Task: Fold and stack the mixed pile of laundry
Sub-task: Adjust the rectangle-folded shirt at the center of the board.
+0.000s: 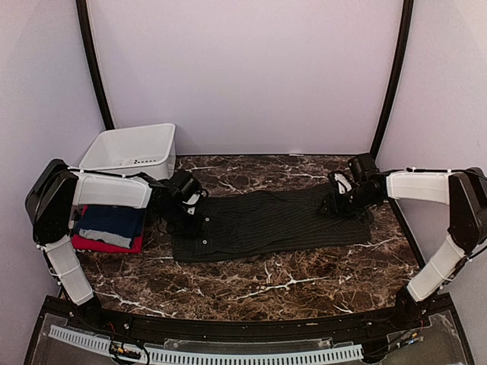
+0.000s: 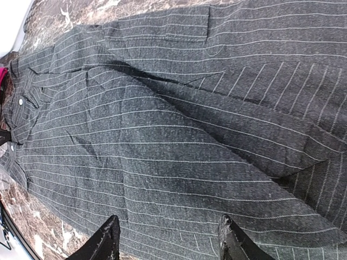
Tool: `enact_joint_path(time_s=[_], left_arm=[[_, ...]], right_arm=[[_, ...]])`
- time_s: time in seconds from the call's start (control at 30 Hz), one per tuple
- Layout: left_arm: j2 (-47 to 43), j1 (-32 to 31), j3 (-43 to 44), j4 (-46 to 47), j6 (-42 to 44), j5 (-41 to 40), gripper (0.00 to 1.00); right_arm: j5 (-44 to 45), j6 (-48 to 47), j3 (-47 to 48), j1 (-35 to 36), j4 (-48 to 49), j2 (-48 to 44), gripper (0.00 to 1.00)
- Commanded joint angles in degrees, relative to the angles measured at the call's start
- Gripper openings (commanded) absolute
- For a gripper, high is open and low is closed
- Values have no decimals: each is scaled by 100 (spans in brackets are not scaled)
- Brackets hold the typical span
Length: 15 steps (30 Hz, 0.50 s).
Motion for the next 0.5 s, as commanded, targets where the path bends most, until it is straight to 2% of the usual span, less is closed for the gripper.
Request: enact_joint_path(time_s=[0.0,0.17,0.3,0.47], left_arm=[[-214,-19,380,-307,178,-200,0],[-329,-19,759,-581,371,-615,0],[-370,-14,683,-615,470,-859,0],[-136,-19,401,-461,452,-1242,2]], right_arm=[[-14,-34,-48,-79,13,-321,59],[21,10,-73,-121,-8,-431,58],[21,61,-127,-135,18,-439,58],[-96,160,-258,-135,127,-396,48]])
